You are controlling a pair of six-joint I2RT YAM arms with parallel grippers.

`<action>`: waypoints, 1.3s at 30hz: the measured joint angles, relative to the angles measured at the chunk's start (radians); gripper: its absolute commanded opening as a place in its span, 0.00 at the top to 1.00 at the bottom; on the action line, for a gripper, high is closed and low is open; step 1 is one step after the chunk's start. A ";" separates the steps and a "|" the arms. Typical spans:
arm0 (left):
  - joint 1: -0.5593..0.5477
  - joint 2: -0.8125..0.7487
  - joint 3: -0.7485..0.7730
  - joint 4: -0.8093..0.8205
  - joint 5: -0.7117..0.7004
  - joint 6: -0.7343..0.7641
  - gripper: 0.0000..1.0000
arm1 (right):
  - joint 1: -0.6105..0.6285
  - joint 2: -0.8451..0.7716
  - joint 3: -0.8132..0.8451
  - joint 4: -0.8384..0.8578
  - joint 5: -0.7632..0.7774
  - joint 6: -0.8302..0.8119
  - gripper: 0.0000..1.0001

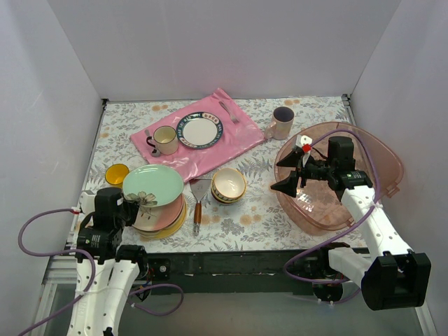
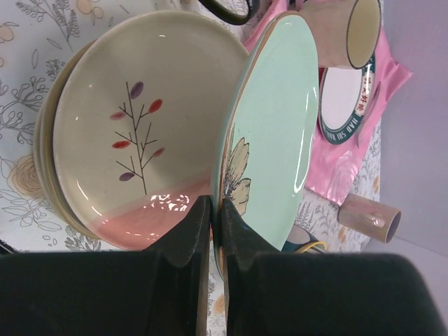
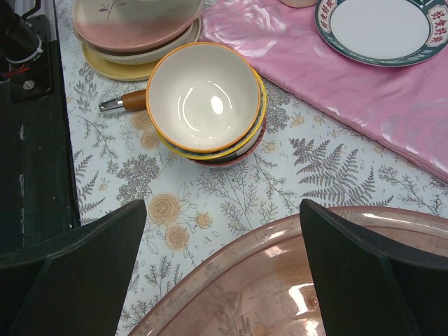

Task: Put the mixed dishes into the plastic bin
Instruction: Pick up the plate at the center of the board.

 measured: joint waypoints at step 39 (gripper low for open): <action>0.000 -0.009 0.065 0.134 0.116 0.083 1.00 | -0.001 0.015 0.000 -0.004 -0.006 -0.002 0.01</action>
